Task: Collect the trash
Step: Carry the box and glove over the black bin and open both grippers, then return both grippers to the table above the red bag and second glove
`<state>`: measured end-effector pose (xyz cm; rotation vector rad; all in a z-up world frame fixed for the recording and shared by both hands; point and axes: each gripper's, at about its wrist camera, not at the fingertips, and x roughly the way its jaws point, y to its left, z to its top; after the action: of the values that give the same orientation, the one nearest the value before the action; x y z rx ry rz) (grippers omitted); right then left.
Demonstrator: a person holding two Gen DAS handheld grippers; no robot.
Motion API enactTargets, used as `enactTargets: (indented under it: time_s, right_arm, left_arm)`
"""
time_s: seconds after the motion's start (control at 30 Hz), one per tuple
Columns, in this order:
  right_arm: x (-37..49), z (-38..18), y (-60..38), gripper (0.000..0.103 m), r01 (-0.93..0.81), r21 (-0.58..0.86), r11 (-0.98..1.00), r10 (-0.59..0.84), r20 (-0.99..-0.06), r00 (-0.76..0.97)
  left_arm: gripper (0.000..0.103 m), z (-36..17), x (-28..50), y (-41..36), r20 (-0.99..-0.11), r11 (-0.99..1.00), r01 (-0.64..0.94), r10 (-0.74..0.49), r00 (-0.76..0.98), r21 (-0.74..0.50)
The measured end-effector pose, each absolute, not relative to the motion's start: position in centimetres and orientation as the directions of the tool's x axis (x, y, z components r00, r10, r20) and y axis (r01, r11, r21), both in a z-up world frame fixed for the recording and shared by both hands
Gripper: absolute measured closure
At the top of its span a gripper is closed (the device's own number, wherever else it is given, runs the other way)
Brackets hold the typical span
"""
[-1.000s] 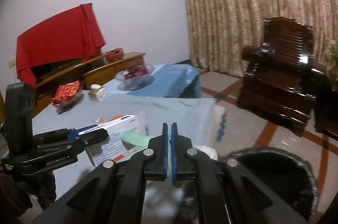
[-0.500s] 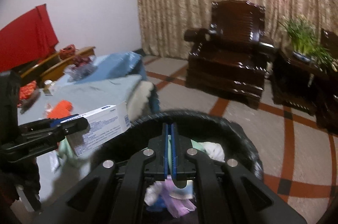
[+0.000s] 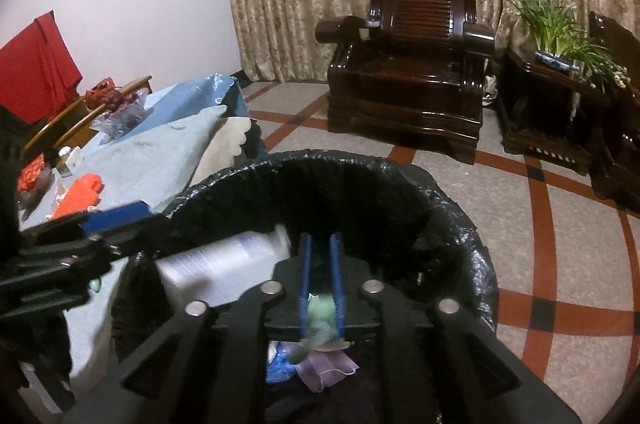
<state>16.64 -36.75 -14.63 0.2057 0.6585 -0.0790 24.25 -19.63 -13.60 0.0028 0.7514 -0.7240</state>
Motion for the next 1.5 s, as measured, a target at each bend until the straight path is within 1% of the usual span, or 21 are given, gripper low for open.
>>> enactTargets:
  time_s: [0.03,0.1,0.13,0.17,0.2,0.23,0.27,0.3,0.37,0.63,0.93,1.17,1.5]
  right_arm:
    - [16.5,-14.5,-36.7,0.074,0.141,0.165,0.976,-0.011,-0.613,0.79]
    - [16.4,-14.1,-36.5,0.062,0.144,0.16,0.977,-0.018,-0.604,0.797]
    - [16.3,-14.0,-36.4,0.057,0.145,0.156,0.977,-0.023,-0.6,0.8]
    - [16.3,-13.8,-36.2,0.045,0.148,0.153,0.977,-0.029,-0.594,0.804]
    - [16.3,-13.5,-36.0,0.032,0.151,0.15,0.977,-0.035,-0.587,0.809]
    - [16.2,-13.2,-35.7,0.024,0.151,0.148,0.977,-0.038,-0.578,0.815]
    - [16.2,-12.8,-35.4,0.021,0.144,0.149,0.978,-0.035,-0.568,0.822]
    - [16.2,-12.5,-35.0,0.017,0.137,0.151,0.979,-0.029,-0.561,0.827]
    - [16.3,-11.9,-34.2,0.011,0.13,0.155,0.979,-0.024,-0.549,0.835]
    - [16.8,-9.6,-29.9,0.006,0.047,0.177,0.983,0.047,-0.493,0.869]
    - [18.5,-8.7,-21.5,0.006,-0.116,0.192,0.975,0.194,-0.463,0.865]
    - [19.8,-9.3,-15.1,0.006,-0.237,0.195,0.952,0.302,-0.467,0.831]
    - [22.9,-12.0,-9.4,0.007,-0.308,0.208,0.928,0.372,-0.503,0.78]
  left_arm:
    - [0.039,-13.4,24.2,-19.4,-0.62,0.763,0.6,-0.597,0.509,-0.243]
    - [0.033,-12.9,24.0,-18.5,-0.608,0.77,0.593,-0.592,0.529,-0.234]
    - [0.029,-12.6,23.9,-18.0,-0.6,0.777,0.587,-0.587,0.544,-0.228]
    - [0.025,-12.3,23.8,-17.6,-0.595,0.782,0.581,-0.582,0.555,-0.223]
    - [0.023,-11.9,23.7,-17.2,-0.588,0.789,0.574,-0.576,0.568,-0.219]
    - [0.019,-11.5,23.6,-16.5,-0.58,0.796,0.566,-0.569,0.583,-0.213]
    - [0.016,-11.1,23.5,-15.9,-0.573,0.804,0.557,-0.562,0.597,-0.208]
    - [0.015,-10.7,23.4,-15.4,-0.567,0.81,0.55,-0.555,0.609,-0.203]
    - [0.013,-10.0,23.2,-14.0,-0.554,0.824,0.533,-0.539,0.635,-0.192]
    - [0.011,-7.8,21.5,-7.1,-0.512,0.889,0.434,-0.445,0.735,-0.148]
    - [0.011,-7.1,19.4,2.9,-0.5,0.965,0.238,-0.259,0.826,-0.106]
    - [0.011,-7.8,18.8,9.0,-0.509,0.991,0.112,-0.135,0.85,-0.075]
    - [0.011,-10.1,19.0,13.2,-0.527,0.997,0.025,-0.057,0.848,-0.068]
